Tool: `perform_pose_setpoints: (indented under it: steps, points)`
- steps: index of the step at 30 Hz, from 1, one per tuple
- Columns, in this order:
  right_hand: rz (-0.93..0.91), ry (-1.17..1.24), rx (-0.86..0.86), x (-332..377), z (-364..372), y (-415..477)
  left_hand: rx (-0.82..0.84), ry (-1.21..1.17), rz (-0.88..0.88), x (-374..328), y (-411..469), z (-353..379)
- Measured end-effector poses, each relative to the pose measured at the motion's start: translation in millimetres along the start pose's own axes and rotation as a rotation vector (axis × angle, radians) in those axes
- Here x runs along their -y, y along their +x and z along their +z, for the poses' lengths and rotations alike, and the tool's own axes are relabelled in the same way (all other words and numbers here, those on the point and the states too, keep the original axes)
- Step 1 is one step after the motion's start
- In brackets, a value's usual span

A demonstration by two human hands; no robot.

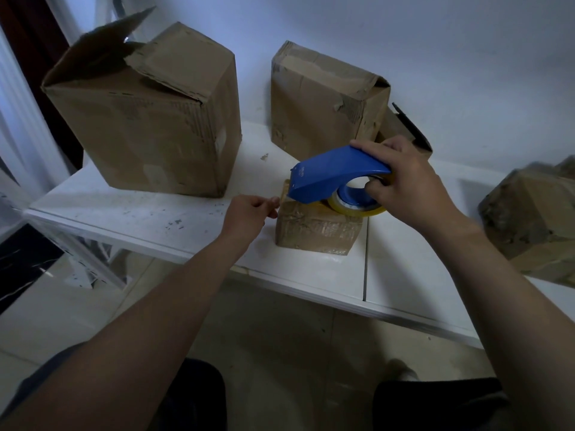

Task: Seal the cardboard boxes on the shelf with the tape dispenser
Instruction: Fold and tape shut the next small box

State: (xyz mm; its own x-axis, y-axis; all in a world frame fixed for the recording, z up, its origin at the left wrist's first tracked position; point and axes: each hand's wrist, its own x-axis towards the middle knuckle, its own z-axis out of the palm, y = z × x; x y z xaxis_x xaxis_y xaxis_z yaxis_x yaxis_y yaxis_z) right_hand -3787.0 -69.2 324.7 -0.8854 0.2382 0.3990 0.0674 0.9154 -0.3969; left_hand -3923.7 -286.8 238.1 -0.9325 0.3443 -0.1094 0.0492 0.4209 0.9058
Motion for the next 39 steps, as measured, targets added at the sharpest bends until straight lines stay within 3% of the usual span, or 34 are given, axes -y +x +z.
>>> perform_pose_setpoints:
  steps: [10,15,19,23,28,39]
  points:
    - [0.011,0.032,-0.015,-3.3,8.1,-0.7,0.057,0.072,0.038,2.0,0.4,2.1]
    - [-0.016,0.078,-0.025,0.6,10.9,-1.0,0.206,0.092,-0.183,2.6,-5.8,2.0]
    - [-0.006,0.106,-0.037,-1.8,8.9,-0.5,0.04,0.215,0.145,0.0,-4.3,-0.8]
    - [-0.003,0.119,-0.031,-5.4,5.3,-2.3,0.215,0.123,0.363,-11.2,-23.7,-5.3]
    - [0.014,0.142,-0.033,-6.5,2.7,-5.2,0.454,-0.033,0.231,-5.7,-48.1,15.7]
    - [-0.008,0.122,0.008,-12.2,2.6,-4.4,0.387,-0.065,0.267,-1.9,-7.7,4.6]
